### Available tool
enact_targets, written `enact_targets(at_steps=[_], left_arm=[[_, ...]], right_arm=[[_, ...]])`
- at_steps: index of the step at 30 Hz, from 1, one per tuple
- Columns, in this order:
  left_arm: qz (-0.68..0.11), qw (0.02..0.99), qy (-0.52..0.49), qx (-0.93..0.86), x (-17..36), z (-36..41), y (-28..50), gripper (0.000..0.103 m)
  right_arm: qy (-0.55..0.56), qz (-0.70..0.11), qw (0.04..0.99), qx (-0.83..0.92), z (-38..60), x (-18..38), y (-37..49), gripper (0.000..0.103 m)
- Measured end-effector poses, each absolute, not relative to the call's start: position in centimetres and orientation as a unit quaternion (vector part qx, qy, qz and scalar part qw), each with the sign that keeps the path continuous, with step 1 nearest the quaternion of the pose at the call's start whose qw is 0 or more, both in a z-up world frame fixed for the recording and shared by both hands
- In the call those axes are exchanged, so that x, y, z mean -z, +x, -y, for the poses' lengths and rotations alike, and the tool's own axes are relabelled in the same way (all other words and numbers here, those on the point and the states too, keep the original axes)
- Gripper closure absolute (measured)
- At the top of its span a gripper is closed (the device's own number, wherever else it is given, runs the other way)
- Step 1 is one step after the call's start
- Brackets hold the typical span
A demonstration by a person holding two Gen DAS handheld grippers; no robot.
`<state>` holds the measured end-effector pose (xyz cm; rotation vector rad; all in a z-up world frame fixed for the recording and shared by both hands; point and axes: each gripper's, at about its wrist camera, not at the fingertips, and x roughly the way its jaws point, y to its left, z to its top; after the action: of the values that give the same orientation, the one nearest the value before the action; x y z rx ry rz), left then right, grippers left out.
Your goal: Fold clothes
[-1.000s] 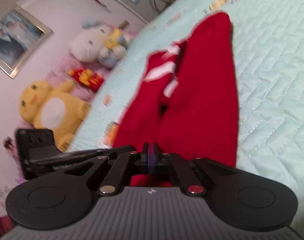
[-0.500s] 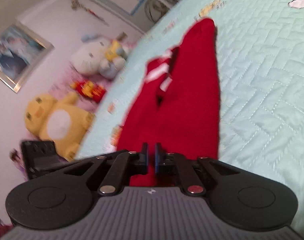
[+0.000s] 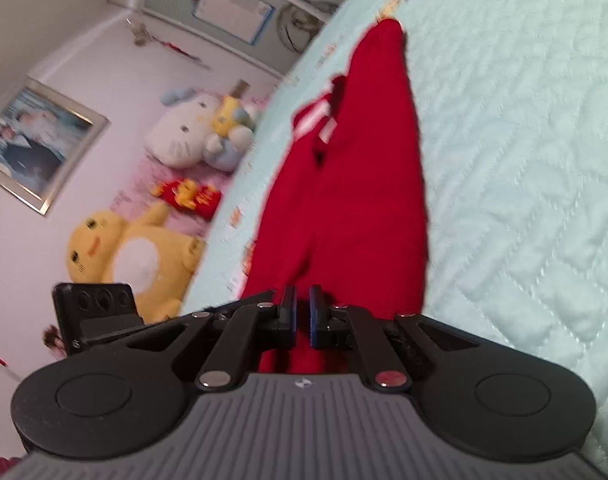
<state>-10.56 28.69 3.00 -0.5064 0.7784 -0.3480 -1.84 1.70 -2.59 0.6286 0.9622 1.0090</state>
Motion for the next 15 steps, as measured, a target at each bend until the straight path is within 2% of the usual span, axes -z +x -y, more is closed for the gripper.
enact_targets(at_steps=[2,5,7,12,13,15], left_arm=[[-0.373,0.877,-0.252,0.165,-2.4,-28.8,-10.5,0.097],[-0.38,0.891,-0.19,0.16,-3.1,-27.1,-10.4,0.097],[-0.384,0.898,-0.149,0.156,-3.9,-26.0,-10.4,0.098],[-0.341,0.905,-0.171,0.189,-6.7,-25.3,-11.6,0.095],[-0.34,0.904,-0.17,0.195,-6.6,-24.9,-11.3,0.09],[-0.347,0.897,-0.188,0.197,-5.1,-24.6,-10.6,0.091]], right_arm=[[0.206,-0.426,0.751,-0.461,-3.2,1.7,-2.8,0.103],[0.092,-0.398,0.793,-0.451,-6.0,-0.2,-4.4,0.103],[0.081,-0.394,0.799,-0.447,-6.2,-0.5,-4.7,0.103],[0.193,-0.406,0.774,-0.445,-3.6,1.6,-3.5,0.103],[0.224,-0.41,0.762,-0.447,-3.0,2.2,-3.2,0.103],[0.256,-0.416,0.747,-0.45,-2.3,2.7,-2.8,0.103]])
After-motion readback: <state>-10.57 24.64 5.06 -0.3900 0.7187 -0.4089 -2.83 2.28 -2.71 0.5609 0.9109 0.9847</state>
